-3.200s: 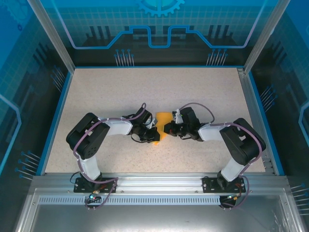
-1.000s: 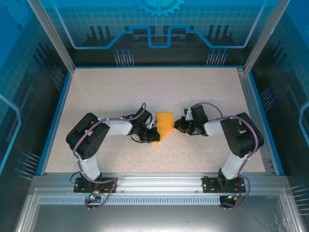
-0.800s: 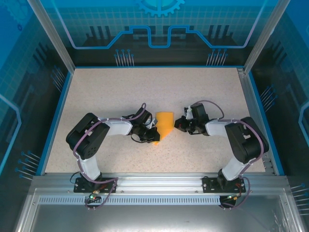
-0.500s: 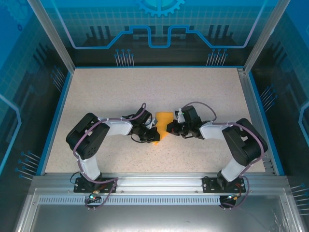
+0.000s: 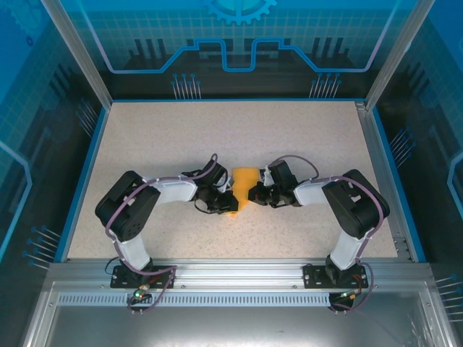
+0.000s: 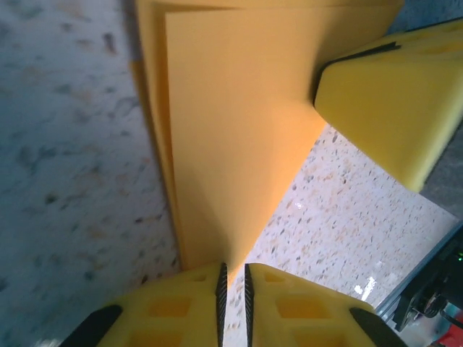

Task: Fold a paper plane with a square sheet of paper (pick it up from the middle)
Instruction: Third fold the triangle at the center of the table.

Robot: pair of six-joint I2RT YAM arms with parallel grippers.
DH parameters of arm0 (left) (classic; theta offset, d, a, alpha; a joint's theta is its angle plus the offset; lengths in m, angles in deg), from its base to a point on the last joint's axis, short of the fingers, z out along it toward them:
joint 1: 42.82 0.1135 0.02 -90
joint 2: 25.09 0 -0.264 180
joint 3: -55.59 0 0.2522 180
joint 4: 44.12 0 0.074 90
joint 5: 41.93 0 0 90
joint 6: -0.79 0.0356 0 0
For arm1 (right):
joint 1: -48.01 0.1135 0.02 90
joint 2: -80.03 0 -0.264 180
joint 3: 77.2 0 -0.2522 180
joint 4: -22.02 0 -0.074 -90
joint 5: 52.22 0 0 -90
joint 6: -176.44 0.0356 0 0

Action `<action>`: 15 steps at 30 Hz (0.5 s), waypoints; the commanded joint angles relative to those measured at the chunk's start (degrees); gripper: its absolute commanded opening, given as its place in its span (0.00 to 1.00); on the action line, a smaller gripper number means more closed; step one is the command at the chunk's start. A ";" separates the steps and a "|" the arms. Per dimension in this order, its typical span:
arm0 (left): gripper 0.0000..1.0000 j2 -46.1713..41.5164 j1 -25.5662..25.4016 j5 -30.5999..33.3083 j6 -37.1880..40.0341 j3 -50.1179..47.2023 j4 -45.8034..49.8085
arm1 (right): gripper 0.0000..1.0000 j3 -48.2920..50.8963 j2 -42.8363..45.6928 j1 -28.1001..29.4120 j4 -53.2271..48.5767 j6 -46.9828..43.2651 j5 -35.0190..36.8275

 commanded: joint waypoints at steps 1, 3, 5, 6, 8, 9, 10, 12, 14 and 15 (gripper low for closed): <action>0.20 -4.26 0.12 1.81 -1.29 3.61 5.93 | 0.00 -0.19 -2.91 0.47 -3.96 -1.30 2.95; 0.21 -4.77 0.06 1.11 -3.79 5.20 5.16 | 0.00 -0.27 -2.96 0.45 -3.94 -1.19 2.98; 0.21 -4.47 0.09 -0.68 -6.45 5.70 2.33 | 0.00 -0.33 -2.99 0.46 -4.03 -1.01 3.02; 0.21 -4.00 0.05 -0.89 -7.86 6.03 1.30 | 0.00 -0.36 -3.04 0.46 -4.03 -1.00 3.02; 0.20 -2.46 0.07 -1.05 -9.21 6.77 0.35 | 0.00 -0.44 -3.13 0.47 -4.02 -0.96 3.04; 0.20 -1.53 0.09 -1.31 -9.87 6.94 -0.19 | 0.00 -0.54 -3.17 0.47 -4.18 -0.95 2.96; 0.20 -0.81 0.08 -1.73 -10.56 6.80 -1.09 | 0.00 -0.57 -3.24 0.45 -4.20 -0.83 2.89; 0.20 0.74 0.12 -3.96 -12.25 6.28 -4.98 | 0.00 -0.58 -3.21 0.47 -4.20 -0.87 2.81; 0.20 2.14 0.05 -4.95 -13.15 6.61 -6.44 | 0.00 -0.57 -3.23 0.47 -4.38 -0.87 2.85; 0.20 2.82 0.05 -5.10 -13.33 6.93 -6.65 | 0.00 -0.59 -3.25 0.46 -4.38 -0.83 2.81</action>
